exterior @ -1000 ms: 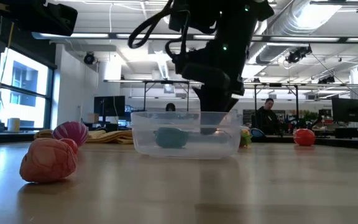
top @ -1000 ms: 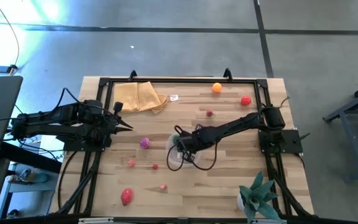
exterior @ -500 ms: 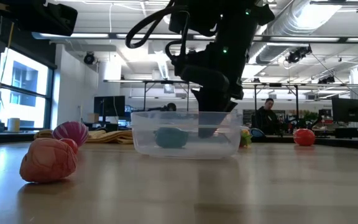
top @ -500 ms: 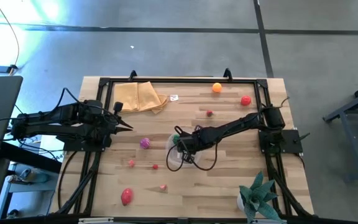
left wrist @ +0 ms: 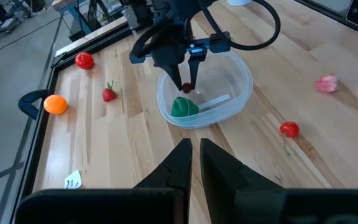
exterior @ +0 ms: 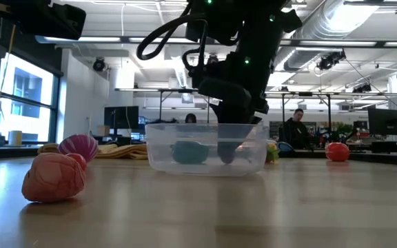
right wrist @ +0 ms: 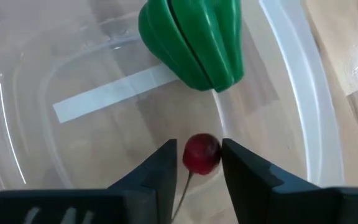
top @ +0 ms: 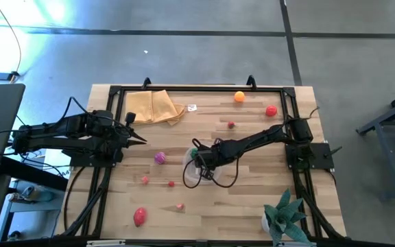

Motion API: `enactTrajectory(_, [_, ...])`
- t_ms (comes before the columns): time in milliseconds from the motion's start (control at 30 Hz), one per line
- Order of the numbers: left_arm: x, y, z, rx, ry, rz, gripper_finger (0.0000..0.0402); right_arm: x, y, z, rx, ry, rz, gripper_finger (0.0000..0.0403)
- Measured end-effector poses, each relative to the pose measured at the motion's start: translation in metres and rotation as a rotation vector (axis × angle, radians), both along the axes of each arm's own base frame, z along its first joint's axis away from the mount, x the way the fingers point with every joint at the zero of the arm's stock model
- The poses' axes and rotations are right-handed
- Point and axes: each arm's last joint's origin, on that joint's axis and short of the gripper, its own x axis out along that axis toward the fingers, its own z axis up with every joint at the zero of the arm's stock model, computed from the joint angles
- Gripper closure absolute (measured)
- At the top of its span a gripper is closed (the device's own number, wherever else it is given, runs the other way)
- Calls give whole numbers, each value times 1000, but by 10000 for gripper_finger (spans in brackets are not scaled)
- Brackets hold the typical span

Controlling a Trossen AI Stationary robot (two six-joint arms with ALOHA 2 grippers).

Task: Pick and placing Produce into tupperware
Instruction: Put the top red cherry into the transparent bin, then put the red strawberry into the transparent bin

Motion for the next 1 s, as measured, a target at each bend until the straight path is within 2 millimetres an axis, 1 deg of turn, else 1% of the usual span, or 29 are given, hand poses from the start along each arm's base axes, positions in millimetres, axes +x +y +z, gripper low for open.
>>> enactTrajectory(200, [0,0,0,0,0,0,378,0,0,1,-7,-6,-5,248])
enactTrajectory(267, [0,0,0,0,0,0,378,-1,-1,6,-18,-19,-17,239])
enactTrajectory(333, [0,0,0,0,0,0,378,-4,-1,19,-37,-53,-38,235])
enactTrajectory(433, [0,0,0,0,0,0,378,-13,-1,44,-85,-116,-85,234])
enactTrajectory(500, [0,0,0,0,0,0,378,-23,-2,63,-122,-155,-147,234])
enactTrajectory(567, [0,0,0,0,0,0,378,-35,-7,82,-147,-184,-242,234])
enactTrajectory(633, [0,0,0,0,0,0,378,-48,-20,97,-171,-189,-344,234])
enactTrajectory(667, [0,0,0,0,0,0,378,-55,-29,103,-186,-184,-409,234])
enactTrajectory(767, [0,0,0,0,0,0,378,-67,-66,116,-167,-183,-575,234])
enactTrajectory(867, [0,0,0,0,0,0,378,-70,-107,114,-79,-130,-651,234])
enactTrajectory(933, [0,0,0,0,0,0,378,-72,-132,107,-25,-86,-681,234])
enactTrajectory(1000, [0,0,0,0,0,0,378,-73,-151,98,21,-35,-706,234])
